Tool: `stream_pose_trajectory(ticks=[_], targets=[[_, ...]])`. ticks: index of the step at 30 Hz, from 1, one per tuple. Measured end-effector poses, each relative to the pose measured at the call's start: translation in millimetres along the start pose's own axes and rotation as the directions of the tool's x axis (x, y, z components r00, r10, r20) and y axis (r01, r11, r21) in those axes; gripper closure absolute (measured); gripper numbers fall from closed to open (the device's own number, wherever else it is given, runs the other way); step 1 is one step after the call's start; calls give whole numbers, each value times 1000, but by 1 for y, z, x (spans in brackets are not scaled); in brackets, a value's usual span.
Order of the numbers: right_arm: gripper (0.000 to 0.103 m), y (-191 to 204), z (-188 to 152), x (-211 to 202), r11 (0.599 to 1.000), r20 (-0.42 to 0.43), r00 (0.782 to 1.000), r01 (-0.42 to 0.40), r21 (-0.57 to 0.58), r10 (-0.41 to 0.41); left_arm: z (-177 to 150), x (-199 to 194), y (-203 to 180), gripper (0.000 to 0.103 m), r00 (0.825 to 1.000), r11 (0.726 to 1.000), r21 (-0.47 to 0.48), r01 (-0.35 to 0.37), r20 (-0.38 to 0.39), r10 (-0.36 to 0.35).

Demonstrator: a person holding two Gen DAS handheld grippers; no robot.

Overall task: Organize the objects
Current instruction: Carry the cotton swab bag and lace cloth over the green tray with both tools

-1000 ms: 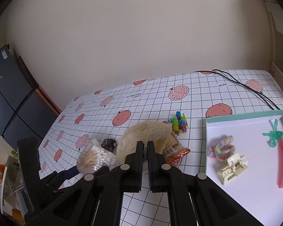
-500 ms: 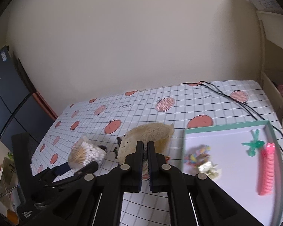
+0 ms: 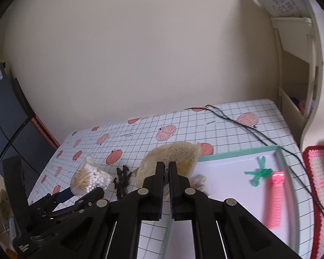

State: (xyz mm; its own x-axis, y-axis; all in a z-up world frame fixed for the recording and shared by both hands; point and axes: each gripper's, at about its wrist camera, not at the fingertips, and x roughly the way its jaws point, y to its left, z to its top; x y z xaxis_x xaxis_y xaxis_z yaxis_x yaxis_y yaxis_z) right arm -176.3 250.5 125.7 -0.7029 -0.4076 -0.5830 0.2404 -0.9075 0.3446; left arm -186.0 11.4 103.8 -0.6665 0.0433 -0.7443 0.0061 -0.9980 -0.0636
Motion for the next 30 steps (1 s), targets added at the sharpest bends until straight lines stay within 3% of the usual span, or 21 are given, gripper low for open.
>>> stream_pose_trajectory(ticks=[12, 30], targets=[[98, -47, 2, -20, 996, 20, 996, 81, 40, -81, 1, -14, -52, 30, 996, 995, 68, 77, 35, -80], [98, -82, -5, -17, 982, -9, 984, 178, 65, -178, -17, 7, -108, 30, 985, 978, 126, 168, -64, -161]])
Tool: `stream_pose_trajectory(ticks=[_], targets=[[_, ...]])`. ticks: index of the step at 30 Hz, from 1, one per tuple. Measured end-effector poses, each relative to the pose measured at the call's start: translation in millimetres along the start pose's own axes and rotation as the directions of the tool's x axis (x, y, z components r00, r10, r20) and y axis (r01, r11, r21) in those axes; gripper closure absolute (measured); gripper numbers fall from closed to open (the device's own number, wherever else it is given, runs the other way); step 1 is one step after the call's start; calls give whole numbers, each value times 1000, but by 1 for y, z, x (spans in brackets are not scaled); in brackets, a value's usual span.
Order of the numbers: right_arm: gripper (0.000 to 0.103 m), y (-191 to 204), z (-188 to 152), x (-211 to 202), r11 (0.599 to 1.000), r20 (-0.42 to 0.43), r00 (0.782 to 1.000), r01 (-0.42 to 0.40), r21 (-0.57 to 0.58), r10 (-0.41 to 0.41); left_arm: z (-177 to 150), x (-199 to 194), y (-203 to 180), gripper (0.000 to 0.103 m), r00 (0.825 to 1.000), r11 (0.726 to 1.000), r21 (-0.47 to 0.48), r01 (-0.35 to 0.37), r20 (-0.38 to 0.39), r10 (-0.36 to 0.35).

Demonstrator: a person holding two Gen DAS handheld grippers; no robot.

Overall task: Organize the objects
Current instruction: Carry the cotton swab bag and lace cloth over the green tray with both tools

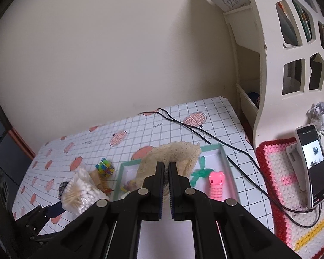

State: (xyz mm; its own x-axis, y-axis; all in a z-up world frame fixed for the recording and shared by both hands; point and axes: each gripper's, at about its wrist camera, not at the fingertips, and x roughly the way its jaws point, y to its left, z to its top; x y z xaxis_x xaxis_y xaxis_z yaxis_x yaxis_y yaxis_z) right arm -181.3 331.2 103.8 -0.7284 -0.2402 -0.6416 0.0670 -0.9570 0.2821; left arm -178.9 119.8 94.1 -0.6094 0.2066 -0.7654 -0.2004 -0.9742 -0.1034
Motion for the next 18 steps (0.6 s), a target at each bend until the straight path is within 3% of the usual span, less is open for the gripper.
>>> stream_pose_trajectory(ticks=[18], targets=[[98, -24, -25, 40, 997, -183, 981, 73, 1, -71, -25, 45, -31, 30, 988, 995, 102, -1, -154, 17]])
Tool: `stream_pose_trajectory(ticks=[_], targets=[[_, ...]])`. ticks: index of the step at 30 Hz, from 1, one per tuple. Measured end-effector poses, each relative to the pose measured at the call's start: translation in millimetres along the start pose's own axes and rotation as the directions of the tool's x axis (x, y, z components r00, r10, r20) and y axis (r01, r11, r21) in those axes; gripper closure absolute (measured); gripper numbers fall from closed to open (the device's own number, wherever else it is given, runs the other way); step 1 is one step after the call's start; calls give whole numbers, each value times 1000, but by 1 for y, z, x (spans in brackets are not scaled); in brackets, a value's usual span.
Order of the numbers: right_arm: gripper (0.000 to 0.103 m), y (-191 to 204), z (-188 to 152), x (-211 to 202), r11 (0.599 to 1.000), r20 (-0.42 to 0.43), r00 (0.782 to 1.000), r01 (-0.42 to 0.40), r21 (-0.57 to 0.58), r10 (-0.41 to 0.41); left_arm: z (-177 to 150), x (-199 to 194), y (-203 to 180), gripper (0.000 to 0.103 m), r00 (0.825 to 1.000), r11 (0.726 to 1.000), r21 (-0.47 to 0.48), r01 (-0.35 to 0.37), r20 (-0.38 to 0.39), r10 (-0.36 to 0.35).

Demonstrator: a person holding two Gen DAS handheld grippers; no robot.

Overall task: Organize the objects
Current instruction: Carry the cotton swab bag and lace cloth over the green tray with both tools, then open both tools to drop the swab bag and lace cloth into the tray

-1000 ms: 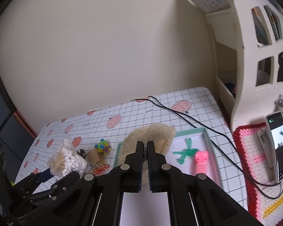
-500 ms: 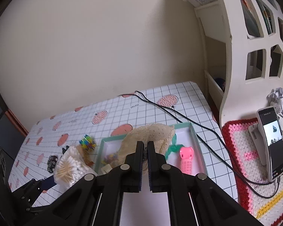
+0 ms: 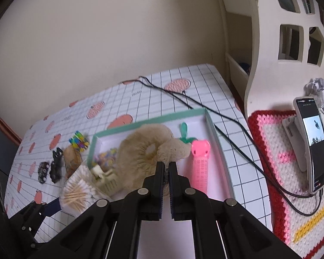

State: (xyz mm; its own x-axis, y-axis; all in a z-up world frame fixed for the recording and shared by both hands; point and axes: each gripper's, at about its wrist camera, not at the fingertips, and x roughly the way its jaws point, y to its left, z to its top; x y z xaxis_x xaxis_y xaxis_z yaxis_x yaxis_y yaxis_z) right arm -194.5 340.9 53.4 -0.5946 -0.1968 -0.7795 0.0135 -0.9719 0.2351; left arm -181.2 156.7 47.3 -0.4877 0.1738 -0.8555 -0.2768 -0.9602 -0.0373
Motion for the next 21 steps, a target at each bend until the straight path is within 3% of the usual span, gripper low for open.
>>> stream_pose_trajectory(ticks=[11, 21], targets=[[98, 2, -13, 22, 999, -107, 994, 23, -43, -27, -10, 15, -13, 30, 997, 998, 64, -20, -67, 24], [95, -1, -20, 33, 998, -163, 985, 46, -51, -53, -11, 20, -13, 30, 996, 997, 78, -31, -78, 37]])
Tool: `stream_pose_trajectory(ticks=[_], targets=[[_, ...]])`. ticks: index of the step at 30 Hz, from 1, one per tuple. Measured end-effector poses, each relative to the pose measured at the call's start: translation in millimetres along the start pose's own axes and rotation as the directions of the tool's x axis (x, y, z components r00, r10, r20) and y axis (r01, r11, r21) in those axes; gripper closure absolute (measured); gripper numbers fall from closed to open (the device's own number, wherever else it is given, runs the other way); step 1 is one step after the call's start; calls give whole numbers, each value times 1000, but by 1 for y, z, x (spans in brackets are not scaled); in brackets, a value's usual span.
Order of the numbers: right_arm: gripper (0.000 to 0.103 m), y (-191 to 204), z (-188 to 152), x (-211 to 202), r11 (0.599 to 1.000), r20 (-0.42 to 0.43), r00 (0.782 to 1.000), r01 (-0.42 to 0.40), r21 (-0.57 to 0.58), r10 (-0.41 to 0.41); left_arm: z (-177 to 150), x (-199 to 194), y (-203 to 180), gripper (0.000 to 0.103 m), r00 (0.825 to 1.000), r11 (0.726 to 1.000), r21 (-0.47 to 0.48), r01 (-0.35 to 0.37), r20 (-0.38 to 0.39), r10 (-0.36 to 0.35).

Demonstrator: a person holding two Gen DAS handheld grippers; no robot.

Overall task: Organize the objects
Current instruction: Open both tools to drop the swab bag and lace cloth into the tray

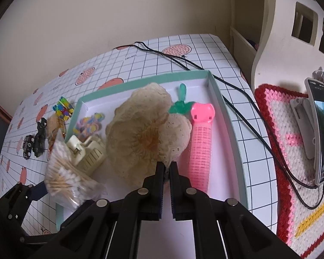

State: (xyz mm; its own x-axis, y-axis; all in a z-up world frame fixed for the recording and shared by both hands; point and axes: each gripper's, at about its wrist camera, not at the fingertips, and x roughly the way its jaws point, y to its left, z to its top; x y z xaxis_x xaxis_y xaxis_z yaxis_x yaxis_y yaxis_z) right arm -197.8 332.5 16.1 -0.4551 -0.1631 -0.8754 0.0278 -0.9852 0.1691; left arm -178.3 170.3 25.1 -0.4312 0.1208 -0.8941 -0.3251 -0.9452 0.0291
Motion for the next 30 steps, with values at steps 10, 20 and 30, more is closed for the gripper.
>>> stream_pose_trajectory(ticks=[10, 20, 30], targets=[[95, 0, -2, 4, 1000, -14, 1000, 5, -1, -5, -3, 8, -2, 30, 999, 1000, 7, 4, -41, -3], [84, 1, 1, -4, 1000, 9, 1000, 4, -3, -4, -5, 3, 2, 29, 997, 999, 2, 39, -67, -39], [77, 3, 1, -15, 1000, 42, 999, 2, -15, -1, -4, -11, 9, 29, 995, 998, -1, 67, -68, -67]])
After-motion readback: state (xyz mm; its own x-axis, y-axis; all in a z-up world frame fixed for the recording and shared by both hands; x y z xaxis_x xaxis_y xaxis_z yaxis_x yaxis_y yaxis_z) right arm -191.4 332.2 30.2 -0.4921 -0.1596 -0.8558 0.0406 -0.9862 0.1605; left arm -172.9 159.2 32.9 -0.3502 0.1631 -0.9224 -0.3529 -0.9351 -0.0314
